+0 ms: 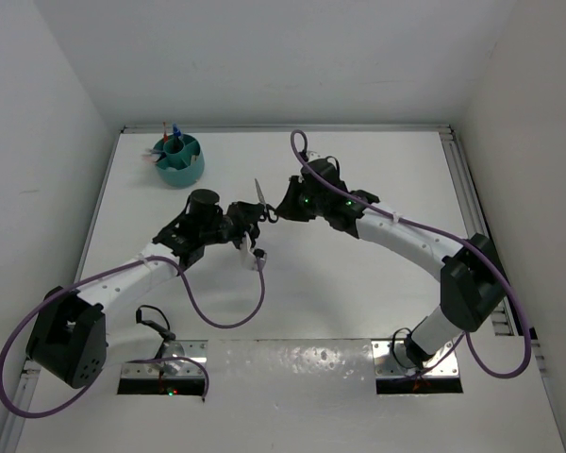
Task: Sort the stationery into containers
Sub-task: Place the scissors in the storage box.
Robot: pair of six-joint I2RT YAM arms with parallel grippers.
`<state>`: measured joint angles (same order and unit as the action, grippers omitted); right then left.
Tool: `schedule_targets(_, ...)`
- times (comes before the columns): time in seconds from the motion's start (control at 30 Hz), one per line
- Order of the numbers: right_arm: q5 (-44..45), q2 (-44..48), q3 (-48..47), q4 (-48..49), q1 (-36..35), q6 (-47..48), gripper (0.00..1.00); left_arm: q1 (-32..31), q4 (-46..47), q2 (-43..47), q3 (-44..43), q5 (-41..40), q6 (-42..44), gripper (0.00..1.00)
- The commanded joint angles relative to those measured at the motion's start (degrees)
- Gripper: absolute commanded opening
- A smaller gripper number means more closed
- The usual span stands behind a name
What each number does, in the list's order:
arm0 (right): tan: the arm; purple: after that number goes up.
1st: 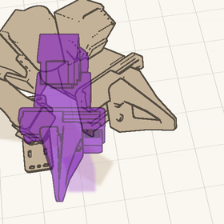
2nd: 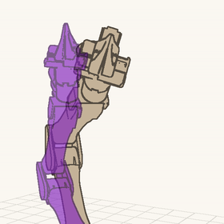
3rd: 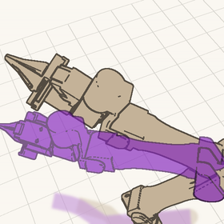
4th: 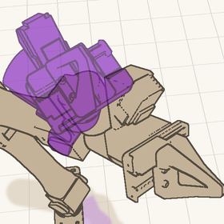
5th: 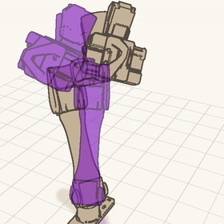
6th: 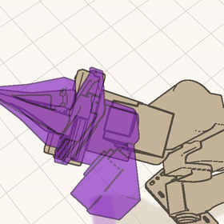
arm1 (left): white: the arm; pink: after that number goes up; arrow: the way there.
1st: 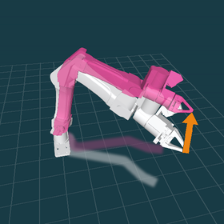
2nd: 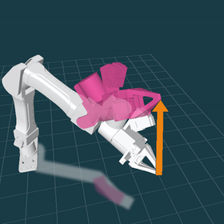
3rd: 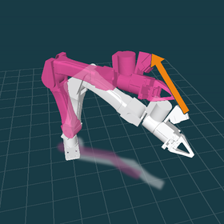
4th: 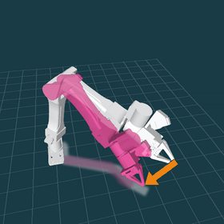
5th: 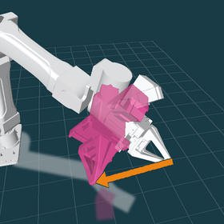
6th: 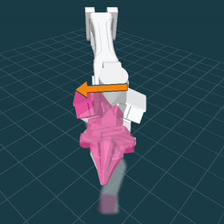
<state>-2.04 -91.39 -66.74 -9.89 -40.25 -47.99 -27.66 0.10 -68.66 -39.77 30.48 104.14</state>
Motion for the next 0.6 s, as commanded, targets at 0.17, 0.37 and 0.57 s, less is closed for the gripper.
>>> schedule_targets(0.17,-3.32,1.39,-3.48,2.43,0.34,3.95,0.46,-0.11,0.88,0.73,-3.55,1.17,-15.58,0.0)
schedule_targets(0.37,5.46,7.97,-3.05,-0.39,6.75,8.69,0.63,4.36,-3.18,-2.17,-12.16,-0.68,-38.72,0.0)
schedule_targets(0.57,10.74,16.42,1.61,4.26,11.68,10.46,0.66,13.85,0.94,-7.88,-23.32,-2.7,-67.66,0.0)
